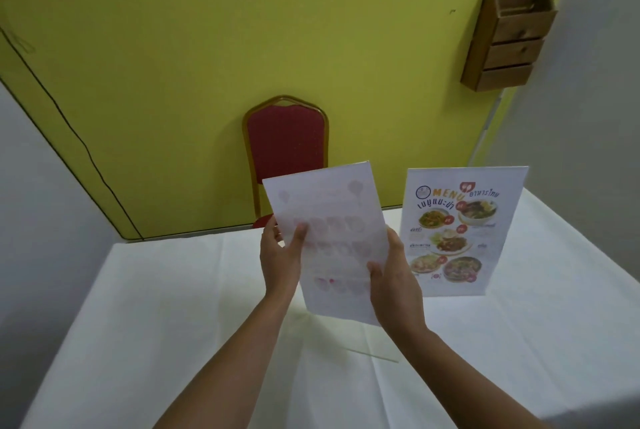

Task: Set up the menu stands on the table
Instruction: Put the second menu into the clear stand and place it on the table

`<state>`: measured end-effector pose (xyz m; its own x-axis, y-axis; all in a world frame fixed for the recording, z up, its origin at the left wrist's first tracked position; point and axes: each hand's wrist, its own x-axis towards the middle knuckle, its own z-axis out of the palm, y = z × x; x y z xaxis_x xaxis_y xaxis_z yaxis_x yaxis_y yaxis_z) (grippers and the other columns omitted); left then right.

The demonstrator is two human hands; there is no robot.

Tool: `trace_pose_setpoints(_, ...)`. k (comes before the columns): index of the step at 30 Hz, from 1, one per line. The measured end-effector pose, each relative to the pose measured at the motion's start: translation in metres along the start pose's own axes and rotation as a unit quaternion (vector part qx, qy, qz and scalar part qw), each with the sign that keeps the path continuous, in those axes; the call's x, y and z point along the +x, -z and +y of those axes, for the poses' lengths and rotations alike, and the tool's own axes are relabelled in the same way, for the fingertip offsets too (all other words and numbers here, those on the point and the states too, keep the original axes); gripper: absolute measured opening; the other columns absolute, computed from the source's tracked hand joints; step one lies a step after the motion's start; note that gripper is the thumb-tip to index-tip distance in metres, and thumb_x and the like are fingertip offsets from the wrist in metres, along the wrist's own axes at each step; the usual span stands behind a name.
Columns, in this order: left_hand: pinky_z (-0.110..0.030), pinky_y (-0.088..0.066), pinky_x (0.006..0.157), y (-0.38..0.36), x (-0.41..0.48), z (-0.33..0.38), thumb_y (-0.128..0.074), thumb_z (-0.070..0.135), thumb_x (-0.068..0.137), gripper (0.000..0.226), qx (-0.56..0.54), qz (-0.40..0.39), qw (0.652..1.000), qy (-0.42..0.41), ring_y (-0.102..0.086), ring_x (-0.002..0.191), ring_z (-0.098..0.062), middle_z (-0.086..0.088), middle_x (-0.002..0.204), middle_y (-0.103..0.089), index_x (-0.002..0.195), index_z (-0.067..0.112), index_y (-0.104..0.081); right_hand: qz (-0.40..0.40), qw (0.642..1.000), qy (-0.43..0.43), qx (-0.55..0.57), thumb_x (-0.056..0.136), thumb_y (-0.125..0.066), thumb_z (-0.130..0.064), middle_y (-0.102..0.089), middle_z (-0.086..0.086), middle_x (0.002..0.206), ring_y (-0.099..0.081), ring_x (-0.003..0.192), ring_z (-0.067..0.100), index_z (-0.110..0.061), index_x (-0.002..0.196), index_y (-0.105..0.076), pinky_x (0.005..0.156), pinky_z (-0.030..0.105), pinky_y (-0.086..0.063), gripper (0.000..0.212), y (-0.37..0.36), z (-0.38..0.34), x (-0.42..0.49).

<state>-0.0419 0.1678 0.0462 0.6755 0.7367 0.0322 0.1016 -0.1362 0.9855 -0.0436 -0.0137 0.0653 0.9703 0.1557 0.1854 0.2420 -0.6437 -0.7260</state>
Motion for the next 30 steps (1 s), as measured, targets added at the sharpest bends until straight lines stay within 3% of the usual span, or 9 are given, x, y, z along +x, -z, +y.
trace_pose_setpoints(3,-0.031,-0.043,0.108,0.000,-0.002,0.011,-0.070,0.052,0.082,0.078,0.016,-0.002,0.999,-0.046,-0.048,0.134,-0.014,0.003,0.145,-0.051,0.147,0.023,-0.039,-0.001,0.999,0.040,-0.019,0.097,-0.048,-0.011,-0.048,0.001,0.145,-0.059,0.114,0.029,-0.025,0.152,-0.017,0.078,0.037,-0.048,0.064,-0.001,-0.008,-0.002)
trace_pose_setpoints(6,-0.027,-0.021,0.120,-0.004,-0.005,0.032,-0.066,0.053,0.084,0.095,0.045,-0.008,0.995,-0.090,-0.020,0.150,-0.012,0.006,0.163,-0.021,0.157,0.022,-0.015,0.002,0.995,0.088,-0.042,0.097,-0.047,-0.010,-0.042,0.003,0.151,-0.059,0.115,0.029,-0.018,0.153,-0.017,0.080,0.040,-0.052,0.064,-0.006,-0.018,-0.004)
trace_pose_setpoints(9,-0.044,-0.013,0.125,-0.006,-0.007,0.052,-0.059,0.065,0.081,0.104,0.060,-0.013,0.986,-0.155,-0.006,0.153,-0.010,0.006,0.166,-0.005,0.158,0.022,-0.004,0.023,0.989,0.138,-0.049,0.093,-0.054,-0.006,-0.042,0.010,0.151,-0.056,0.123,0.034,-0.015,0.149,-0.019,0.086,0.049,-0.056,0.067,-0.015,-0.024,-0.005)
trace_pose_setpoints(11,-0.048,-0.009,0.124,-0.005,-0.008,0.066,-0.055,0.070,0.079,0.108,0.069,-0.014,0.980,-0.188,-0.001,0.154,-0.010,0.004,0.167,0.000,0.158,0.020,-0.001,0.035,0.986,0.159,-0.042,0.091,-0.058,-0.003,-0.039,0.014,0.153,-0.040,0.138,0.029,-0.013,0.148,-0.020,0.101,0.055,-0.046,0.070,-0.020,-0.027,-0.006)
trace_pose_setpoints(13,-0.047,-0.005,0.125,-0.002,-0.010,0.077,-0.052,0.073,0.077,0.112,0.079,-0.018,0.973,-0.216,0.002,0.154,-0.012,0.001,0.167,0.003,0.158,0.019,0.003,0.043,0.983,0.177,-0.034,0.088,-0.060,0.001,-0.036,0.016,0.154,-0.023,0.138,0.021,-0.012,0.146,-0.020,0.109,0.055,-0.035,0.072,-0.022,-0.028,-0.006)
trace_pose_setpoints(17,-0.033,0.008,0.121,0.002,-0.017,0.089,-0.045,0.079,0.070,0.121,0.127,-0.027,0.958,-0.255,0.006,0.154,-0.017,-0.006,0.166,0.007,0.157,0.010,0.003,0.043,0.974,0.215,-0.048,0.089,-0.053,0.003,-0.034,0.019,0.154,-0.034,0.142,0.032,-0.009,0.145,-0.020,0.113,0.053,-0.029,0.066,-0.026,-0.025,-0.010)
trace_pose_setpoints(22,-0.042,0.002,0.124,0.012,-0.024,0.087,-0.055,0.076,0.071,0.122,0.166,-0.041,0.951,-0.258,0.001,0.155,-0.020,-0.009,0.166,0.002,0.157,0.008,-0.002,0.040,0.972,0.231,-0.037,0.090,-0.058,-0.005,-0.031,0.013,0.155,-0.027,0.141,0.024,-0.010,0.146,-0.020,0.112,0.045,-0.018,0.068,-0.026,-0.028,-0.019)
trace_pose_setpoints(25,-0.049,-0.016,0.123,0.031,-0.025,0.087,-0.060,0.064,0.073,0.111,0.162,-0.053,0.953,-0.252,-0.011,0.153,-0.019,-0.007,0.166,-0.008,0.156,0.011,-0.009,0.002,0.966,0.255,-0.033,0.097,-0.037,-0.017,-0.015,0.000,0.159,-0.016,0.147,0.013,-0.018,0.150,-0.011,0.119,0.037,-0.012,0.059,-0.026,-0.031,-0.028)
trace_pose_setpoints(30,-0.034,-0.024,0.120,0.070,-0.028,0.083,-0.068,0.058,0.074,0.106,0.173,-0.079,0.954,-0.232,-0.014,0.149,-0.005,0.006,0.165,-0.010,0.156,0.019,-0.013,-0.077,0.946,0.314,-0.011,0.102,-0.031,-0.030,0.006,-0.014,0.160,0.004,0.148,-0.001,-0.027,0.154,0.003,0.120,0.022,0.003,0.062,-0.020,-0.042,-0.031)
